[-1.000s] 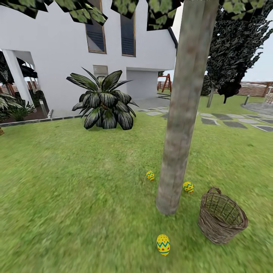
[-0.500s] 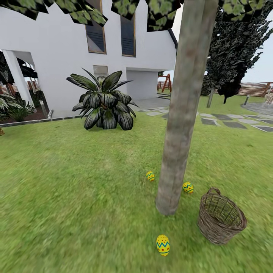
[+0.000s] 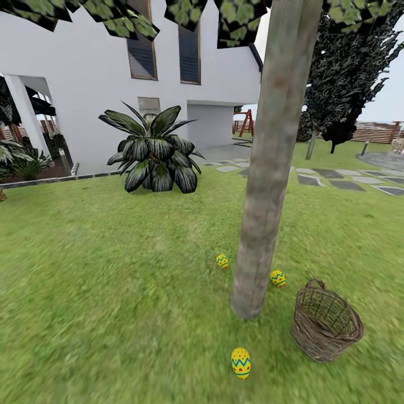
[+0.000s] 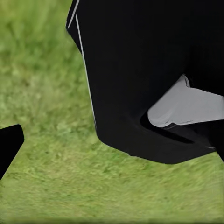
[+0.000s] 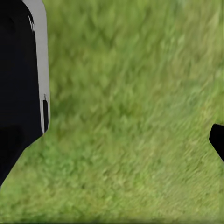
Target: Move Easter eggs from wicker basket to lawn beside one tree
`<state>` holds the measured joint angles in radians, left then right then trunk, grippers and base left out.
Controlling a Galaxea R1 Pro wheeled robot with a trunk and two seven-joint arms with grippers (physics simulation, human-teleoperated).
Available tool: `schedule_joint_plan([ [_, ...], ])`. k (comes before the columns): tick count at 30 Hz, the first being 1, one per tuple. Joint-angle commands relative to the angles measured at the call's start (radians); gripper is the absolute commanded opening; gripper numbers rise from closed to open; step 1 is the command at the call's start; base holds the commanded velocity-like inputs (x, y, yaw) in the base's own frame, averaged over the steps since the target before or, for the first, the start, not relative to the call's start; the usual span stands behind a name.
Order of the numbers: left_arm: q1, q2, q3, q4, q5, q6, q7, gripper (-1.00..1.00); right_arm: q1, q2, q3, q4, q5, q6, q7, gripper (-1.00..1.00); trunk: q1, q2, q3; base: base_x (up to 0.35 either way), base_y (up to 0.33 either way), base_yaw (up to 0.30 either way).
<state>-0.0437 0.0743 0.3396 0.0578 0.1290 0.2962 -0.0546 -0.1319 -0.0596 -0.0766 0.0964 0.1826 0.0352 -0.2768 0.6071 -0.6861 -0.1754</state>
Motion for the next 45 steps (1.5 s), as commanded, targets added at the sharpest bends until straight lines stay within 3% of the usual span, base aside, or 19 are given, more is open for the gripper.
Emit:
schedule_joint_plan([
  [1,0.0,0.001,-0.002,0.002,0.011,0.002,-0.002,1.0,0.001,0.0,-0.008,0.002,0.011,0.001,-0.004,1.0,-0.004,0.006,0.002,0.0,0.0,0.0],
  [12,0.002,0.008,-0.005,0.001,0.002,0.001,-0.003,1.0,0.003,0.009,-0.009,0.0,0.011,0.001,-0.006,1.0,-0.046,0.083,0.036,0.0,0.0,0.0],
  [14,0.002,0.008,-0.005,0.001,-0.028,0.001,-0.003,1.0,0.003,0.01,-0.01,0.0,0.011,0.002,-0.007,1.0,-0.054,0.097,0.043,0.0,0.0,0.0],
  [19,0.002,0.009,-0.004,0.001,-0.141,0.002,-0.002,1.0,0.005,0.012,-0.011,0.003,0.01,0.01,-0.006,1.0,-0.073,0.132,0.058,0.0,0.0,0.0],
  [20,0.002,0.009,-0.004,0.001,-0.147,0.002,-0.002,1.0,0.006,0.012,-0.011,0.003,0.01,0.01,-0.007,1.0,-0.077,0.139,0.061,0.0,0.0,0.0],
  [41,0.002,0.016,-0.002,-0.001,-0.157,-0.002,-0.002,1.0,0.009,0.011,-0.015,0.002,0.008,0.005,-0.006,1.0,-0.157,0.286,0.127,0.0,0.0,-0.037],
  [45,0.002,0.016,-0.002,-0.001,-0.156,-0.002,-0.002,1.0,0.009,0.011,-0.015,0.002,0.008,0.005,-0.006,1.0,-0.157,0.286,0.127,0.0,0.0,-0.275],
])
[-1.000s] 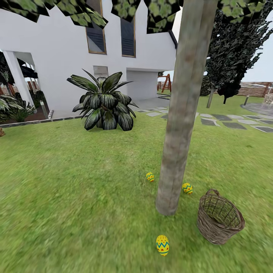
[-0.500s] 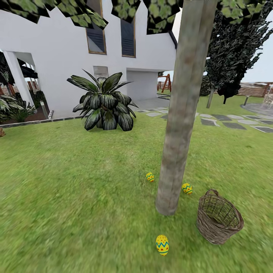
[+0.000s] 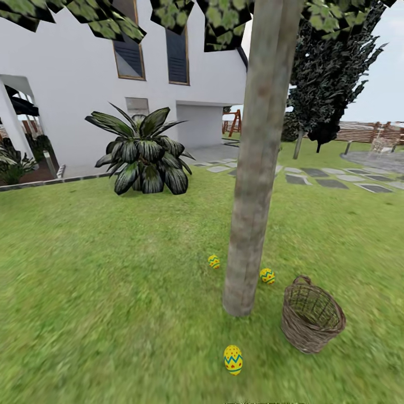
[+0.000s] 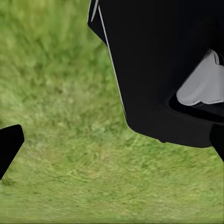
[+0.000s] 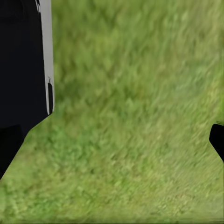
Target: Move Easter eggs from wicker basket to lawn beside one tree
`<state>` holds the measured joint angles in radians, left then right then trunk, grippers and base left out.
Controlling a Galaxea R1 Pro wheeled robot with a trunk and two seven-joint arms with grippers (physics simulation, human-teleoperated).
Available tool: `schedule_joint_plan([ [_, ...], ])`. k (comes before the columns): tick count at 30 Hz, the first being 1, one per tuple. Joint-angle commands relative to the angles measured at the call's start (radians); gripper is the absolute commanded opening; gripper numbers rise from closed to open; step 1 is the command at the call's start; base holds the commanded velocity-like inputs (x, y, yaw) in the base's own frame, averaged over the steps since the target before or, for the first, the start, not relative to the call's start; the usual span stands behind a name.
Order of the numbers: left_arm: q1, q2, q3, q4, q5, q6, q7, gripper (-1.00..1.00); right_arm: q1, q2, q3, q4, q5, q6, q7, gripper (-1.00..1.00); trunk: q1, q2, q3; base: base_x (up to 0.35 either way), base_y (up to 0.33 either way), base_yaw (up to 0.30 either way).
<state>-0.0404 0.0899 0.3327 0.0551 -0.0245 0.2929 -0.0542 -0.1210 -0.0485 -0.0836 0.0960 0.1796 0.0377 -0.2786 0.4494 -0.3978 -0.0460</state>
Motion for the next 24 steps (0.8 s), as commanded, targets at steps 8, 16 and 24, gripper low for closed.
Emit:
schedule_joint_plan([
  [8,-0.001,0.002,0.006,0.001,-0.003,0.003,-0.003,1.0,-0.002,-0.001,-0.008,0.002,0.011,0.002,-0.004,1.0,0.001,-0.002,-0.002,0.0,0.0,-0.294],
  [16,-0.001,0.002,0.006,0.001,-0.003,0.003,-0.003,1.0,-0.002,-0.001,-0.008,0.002,0.011,0.002,-0.004,1.0,0.001,-0.002,-0.002,0.0,0.0,-0.295],
  [24,-0.001,0.001,0.005,0.001,-0.003,0.003,-0.003,1.0,-0.002,-0.001,-0.008,0.002,0.011,0.005,-0.006,1.0,0.001,-0.002,-0.002,0.0,0.0,-0.265],
])
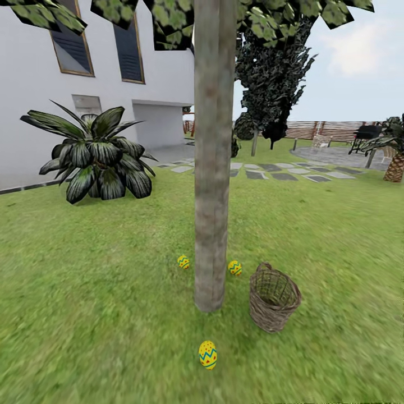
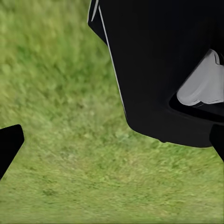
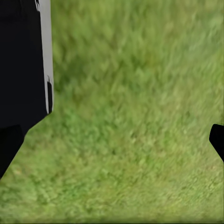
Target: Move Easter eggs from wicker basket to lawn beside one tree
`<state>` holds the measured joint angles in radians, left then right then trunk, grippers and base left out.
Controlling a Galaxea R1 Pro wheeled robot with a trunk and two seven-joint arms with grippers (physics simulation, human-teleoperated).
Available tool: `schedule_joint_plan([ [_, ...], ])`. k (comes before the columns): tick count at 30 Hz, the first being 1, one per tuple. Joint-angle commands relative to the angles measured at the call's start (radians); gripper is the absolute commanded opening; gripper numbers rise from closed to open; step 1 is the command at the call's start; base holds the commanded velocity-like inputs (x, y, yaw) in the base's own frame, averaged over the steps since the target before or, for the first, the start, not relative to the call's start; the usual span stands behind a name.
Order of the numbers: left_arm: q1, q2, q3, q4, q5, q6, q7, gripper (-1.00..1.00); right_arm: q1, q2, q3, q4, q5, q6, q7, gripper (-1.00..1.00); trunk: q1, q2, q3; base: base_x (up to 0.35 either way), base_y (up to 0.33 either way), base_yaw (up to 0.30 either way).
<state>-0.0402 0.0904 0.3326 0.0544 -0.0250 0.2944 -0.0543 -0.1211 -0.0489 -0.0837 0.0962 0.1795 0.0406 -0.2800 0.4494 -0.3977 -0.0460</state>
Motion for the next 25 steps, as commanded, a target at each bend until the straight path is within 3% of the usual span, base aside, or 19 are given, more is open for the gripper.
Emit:
schedule_joint_plan([
  [1,-0.001,0.0,0.006,0.001,-0.002,0.002,-0.002,1.0,-0.002,0.0,-0.008,0.002,0.012,0.003,-0.005,1.0,0.001,-0.002,-0.002,0.0,0.0,-0.075],
  [25,-0.001,-0.008,0.01,-0.009,-0.001,0.002,-0.002,1.0,-0.002,-0.002,-0.003,-0.001,0.015,-0.001,-0.005,1.0,0.001,-0.002,-0.002,0.0,0.0,-0.004],
])
